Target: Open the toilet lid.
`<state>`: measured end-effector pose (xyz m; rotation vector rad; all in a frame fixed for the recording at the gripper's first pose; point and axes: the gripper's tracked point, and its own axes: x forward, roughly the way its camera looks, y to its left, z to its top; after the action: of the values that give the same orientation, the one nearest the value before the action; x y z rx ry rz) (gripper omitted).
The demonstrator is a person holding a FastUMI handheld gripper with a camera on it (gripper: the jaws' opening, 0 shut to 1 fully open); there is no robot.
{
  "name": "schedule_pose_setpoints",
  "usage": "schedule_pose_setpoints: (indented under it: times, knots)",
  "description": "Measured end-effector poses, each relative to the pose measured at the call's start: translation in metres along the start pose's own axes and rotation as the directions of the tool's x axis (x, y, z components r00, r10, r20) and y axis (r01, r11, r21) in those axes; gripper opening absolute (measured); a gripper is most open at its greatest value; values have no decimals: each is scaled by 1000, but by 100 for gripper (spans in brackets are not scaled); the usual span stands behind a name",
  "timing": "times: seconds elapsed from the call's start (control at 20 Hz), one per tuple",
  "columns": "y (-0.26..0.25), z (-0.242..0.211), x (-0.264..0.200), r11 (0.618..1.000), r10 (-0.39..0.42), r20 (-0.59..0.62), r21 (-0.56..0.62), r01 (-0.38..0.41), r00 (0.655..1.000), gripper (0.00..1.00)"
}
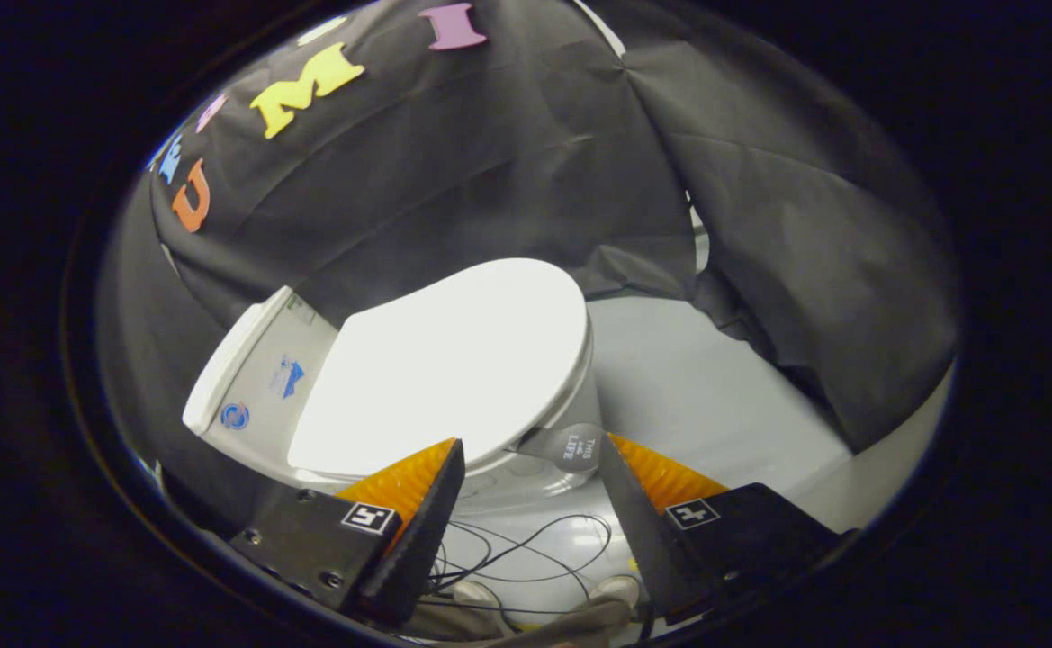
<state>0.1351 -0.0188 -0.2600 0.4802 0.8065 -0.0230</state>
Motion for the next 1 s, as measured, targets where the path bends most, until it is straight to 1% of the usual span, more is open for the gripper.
schedule_pose_setpoints:
  times: [0.1, 0.25, 0.4, 0.6, 0.65, 0.75, 0.8, 0.85, 0.9, 1.0]
  knots:
    - [-6, 0, 9, 1000, 0, -20, 12, 1, 1000, 93]
    - [-21, -2, 24, 1000, -25, -32, -5, 25, 999, 93]
    - [-24, -6, 33, 1000, -8, -59, 22, 9, 998, 92]
    - [-29, -14, 49, 998, 28, -86, 55, -23, 996, 89]
    - [-30, -15, 51, 997, 36, -99, 78, -28, 994, 89]
    - [-30, -15, 56, 986, 77, -105, 157, -60, 991, 87]
    - [-29, -15, 58, 973, 105, -111, 217, -79, 988, 86]
    - [-23, -18, 58, 954, 151, -129, 278, -110, 980, 81]
    - [-18, -18, 58, 938, 191, -129, 317, -142, 973, 80]
    - [-19, -18, 65, 915, 219, -135, 373, -155, 966, 77]
